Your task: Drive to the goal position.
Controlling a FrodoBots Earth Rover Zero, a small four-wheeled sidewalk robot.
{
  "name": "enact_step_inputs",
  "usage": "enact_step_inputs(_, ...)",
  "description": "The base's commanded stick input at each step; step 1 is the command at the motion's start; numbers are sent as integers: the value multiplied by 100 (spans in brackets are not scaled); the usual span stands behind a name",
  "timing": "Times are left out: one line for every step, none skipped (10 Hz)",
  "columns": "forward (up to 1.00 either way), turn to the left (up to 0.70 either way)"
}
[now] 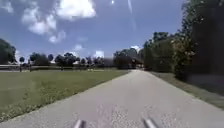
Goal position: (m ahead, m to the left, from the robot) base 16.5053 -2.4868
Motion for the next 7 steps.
enact_step_inputs(50, 0)
enact_step_inputs(50, 0)
enact_step_inputs(50, 0)
enact_step_inputs(50, 0)
enact_step_inputs(50, 0)
enact_step_inputs(50, 0)
enact_step_inputs(50, 0)
